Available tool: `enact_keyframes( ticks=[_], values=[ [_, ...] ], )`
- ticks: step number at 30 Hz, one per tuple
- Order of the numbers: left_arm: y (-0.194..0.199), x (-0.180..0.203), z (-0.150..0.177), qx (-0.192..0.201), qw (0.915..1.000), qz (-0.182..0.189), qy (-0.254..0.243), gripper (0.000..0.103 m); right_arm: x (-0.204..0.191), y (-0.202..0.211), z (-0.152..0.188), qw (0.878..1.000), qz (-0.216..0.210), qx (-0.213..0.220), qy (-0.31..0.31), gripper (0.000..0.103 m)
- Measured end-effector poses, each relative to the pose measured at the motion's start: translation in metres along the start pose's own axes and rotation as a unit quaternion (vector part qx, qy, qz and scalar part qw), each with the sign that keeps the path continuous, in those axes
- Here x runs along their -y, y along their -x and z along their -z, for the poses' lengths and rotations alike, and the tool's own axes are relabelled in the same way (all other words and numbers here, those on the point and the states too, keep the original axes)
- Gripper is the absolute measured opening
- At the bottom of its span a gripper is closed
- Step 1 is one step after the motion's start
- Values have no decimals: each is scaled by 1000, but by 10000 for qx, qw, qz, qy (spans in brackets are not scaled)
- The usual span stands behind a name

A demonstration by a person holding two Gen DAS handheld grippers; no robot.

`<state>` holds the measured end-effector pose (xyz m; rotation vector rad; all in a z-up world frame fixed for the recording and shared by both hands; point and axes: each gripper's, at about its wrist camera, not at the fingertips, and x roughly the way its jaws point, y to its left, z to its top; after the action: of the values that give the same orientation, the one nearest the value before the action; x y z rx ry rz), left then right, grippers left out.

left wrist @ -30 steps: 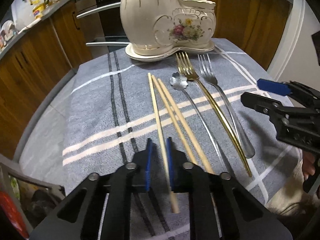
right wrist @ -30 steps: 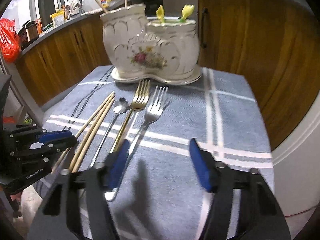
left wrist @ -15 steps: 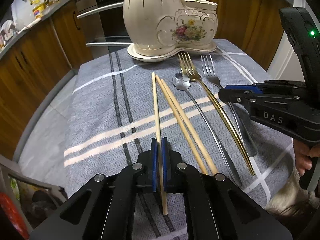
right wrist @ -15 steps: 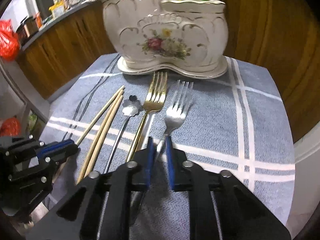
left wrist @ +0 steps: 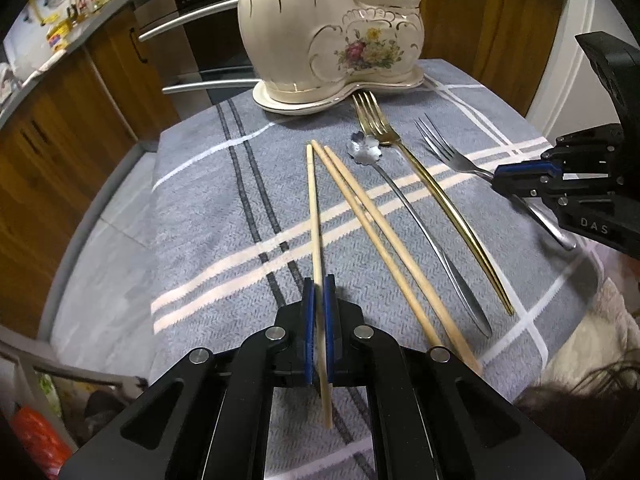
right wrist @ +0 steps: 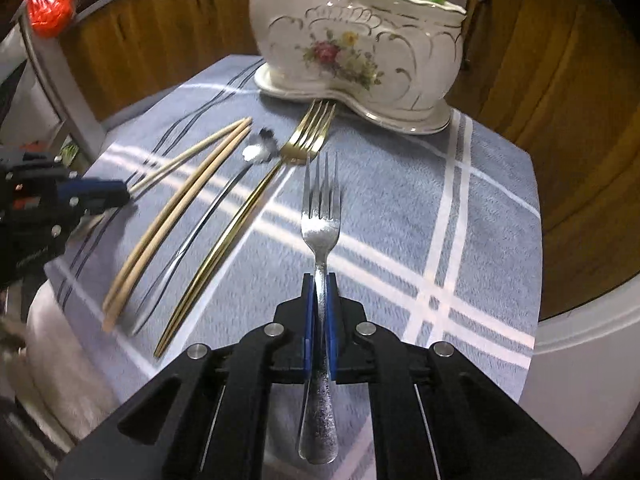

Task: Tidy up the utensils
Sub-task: 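Grasp a chopstick with the left tool while the right tool grasps the silver fork, then lift the chopstick toward the tall cup with the left tool while the right tool lifts the silver fork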

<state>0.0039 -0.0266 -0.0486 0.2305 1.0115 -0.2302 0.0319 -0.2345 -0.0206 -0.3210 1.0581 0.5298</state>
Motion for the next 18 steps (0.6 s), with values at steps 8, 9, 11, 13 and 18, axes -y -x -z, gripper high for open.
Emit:
enact_keyframes(
  ticks=[8, 9, 11, 13, 18],
  values=[
    [-6, -5, 1, -157, 9998, 72, 57, 7, -5, -2, 1, 9997, -7, -131, 188, 8],
    [-7, -5, 1, -162, 9998, 95, 83, 7, -7, -2, 2, 9996, 18, -106, 261, 8],
    [-7, -5, 1, -106, 9998, 98, 105, 7, -7, -2, 3, 9996, -36, -60, 279, 8],
    [-8, -5, 0, -87, 9999, 99, 102, 6, -8, -3, 3, 9997, -65, -1, 232, 5],
    [-6, -10, 1, 10, 9999, 42, 151, 5, -4, 3, 8, 9997, -66, 233, 99, 5]
  ],
)
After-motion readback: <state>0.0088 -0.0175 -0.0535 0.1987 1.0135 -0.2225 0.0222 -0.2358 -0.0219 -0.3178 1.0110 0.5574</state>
